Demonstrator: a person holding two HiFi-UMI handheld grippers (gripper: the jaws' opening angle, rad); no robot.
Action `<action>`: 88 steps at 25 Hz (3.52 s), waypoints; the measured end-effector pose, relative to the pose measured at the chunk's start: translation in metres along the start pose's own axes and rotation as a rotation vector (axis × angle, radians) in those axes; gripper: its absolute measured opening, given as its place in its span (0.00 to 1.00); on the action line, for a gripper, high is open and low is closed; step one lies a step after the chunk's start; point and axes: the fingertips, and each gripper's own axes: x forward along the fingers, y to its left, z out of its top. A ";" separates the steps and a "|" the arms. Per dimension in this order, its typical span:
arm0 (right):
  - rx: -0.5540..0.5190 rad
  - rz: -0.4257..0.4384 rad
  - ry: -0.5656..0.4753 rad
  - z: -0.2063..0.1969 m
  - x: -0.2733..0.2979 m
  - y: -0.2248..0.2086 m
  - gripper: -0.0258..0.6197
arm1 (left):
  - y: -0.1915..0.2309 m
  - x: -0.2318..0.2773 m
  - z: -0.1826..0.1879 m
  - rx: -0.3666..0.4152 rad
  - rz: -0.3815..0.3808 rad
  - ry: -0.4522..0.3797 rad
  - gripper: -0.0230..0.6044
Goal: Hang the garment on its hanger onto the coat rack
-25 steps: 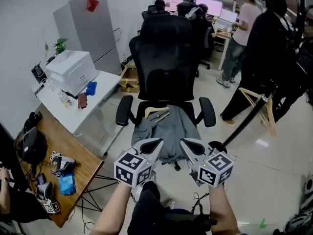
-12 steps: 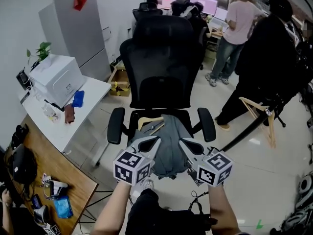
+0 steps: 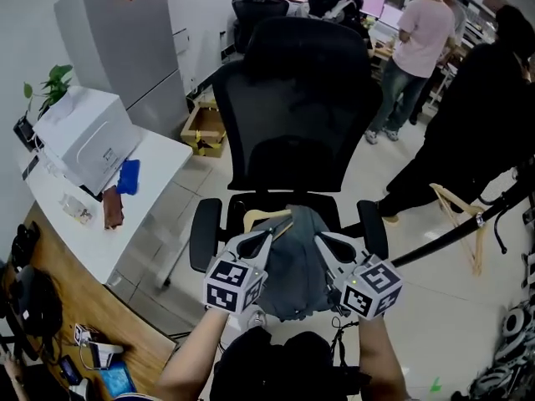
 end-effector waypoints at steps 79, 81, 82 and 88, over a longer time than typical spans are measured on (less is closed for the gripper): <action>0.186 0.053 0.120 -0.097 0.050 -0.076 0.04 | 0.114 0.109 -0.132 0.358 0.453 0.305 0.20; 0.170 0.055 0.099 -0.085 0.041 -0.074 0.04 | 0.103 0.105 -0.115 0.379 0.439 0.284 0.20; 0.162 0.056 0.089 -0.079 0.036 -0.073 0.04 | 0.096 0.102 -0.106 0.389 0.433 0.275 0.20; 0.098 0.063 0.003 -0.036 0.007 -0.067 0.04 | 0.065 0.087 -0.046 0.484 0.410 0.213 0.20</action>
